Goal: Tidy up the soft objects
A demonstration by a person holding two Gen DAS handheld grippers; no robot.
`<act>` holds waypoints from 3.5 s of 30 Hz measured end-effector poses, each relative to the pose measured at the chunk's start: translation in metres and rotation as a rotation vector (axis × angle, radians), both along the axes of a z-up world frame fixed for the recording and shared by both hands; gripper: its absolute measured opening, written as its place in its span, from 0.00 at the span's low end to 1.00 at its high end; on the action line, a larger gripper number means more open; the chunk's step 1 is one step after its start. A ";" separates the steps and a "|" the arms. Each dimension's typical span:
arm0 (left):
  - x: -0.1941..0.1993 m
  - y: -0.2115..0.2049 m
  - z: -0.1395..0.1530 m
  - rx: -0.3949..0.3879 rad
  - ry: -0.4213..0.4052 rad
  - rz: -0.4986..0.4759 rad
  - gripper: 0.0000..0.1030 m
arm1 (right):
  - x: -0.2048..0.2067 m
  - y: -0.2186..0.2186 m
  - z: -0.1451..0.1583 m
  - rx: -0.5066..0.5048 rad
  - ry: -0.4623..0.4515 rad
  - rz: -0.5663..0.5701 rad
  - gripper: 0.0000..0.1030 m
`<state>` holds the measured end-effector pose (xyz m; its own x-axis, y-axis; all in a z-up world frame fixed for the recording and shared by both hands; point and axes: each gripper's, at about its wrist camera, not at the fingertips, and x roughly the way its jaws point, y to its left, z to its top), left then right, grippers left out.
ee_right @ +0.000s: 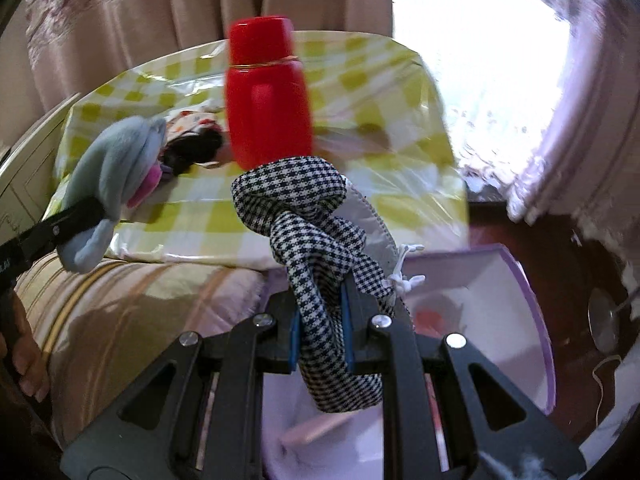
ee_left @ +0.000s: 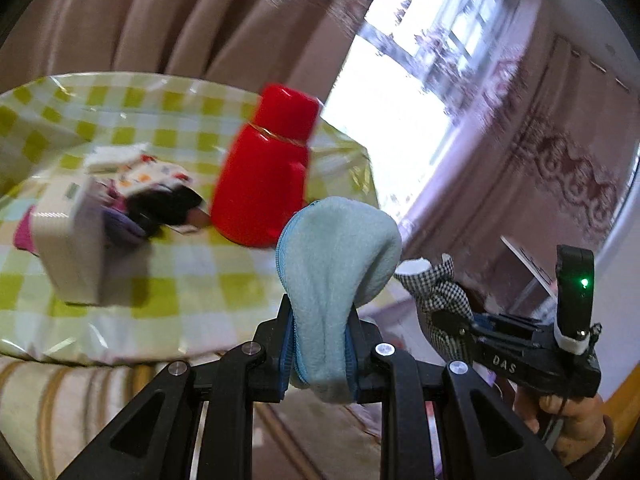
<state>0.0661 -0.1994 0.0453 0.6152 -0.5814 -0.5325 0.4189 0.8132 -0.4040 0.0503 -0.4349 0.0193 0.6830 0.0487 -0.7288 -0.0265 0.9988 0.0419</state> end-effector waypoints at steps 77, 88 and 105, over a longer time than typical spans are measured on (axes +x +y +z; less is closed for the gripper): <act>0.085 0.256 -0.050 -0.113 0.283 0.527 0.67 | 0.036 0.103 -0.014 -0.054 -0.076 0.216 0.94; 0.178 0.273 -0.079 -0.174 0.429 0.585 0.67 | 0.072 0.132 -0.011 -0.105 -0.082 0.265 0.94; 0.216 0.262 -0.109 -0.015 0.440 0.564 0.11 | 0.143 0.191 0.019 -0.243 -0.196 0.384 0.94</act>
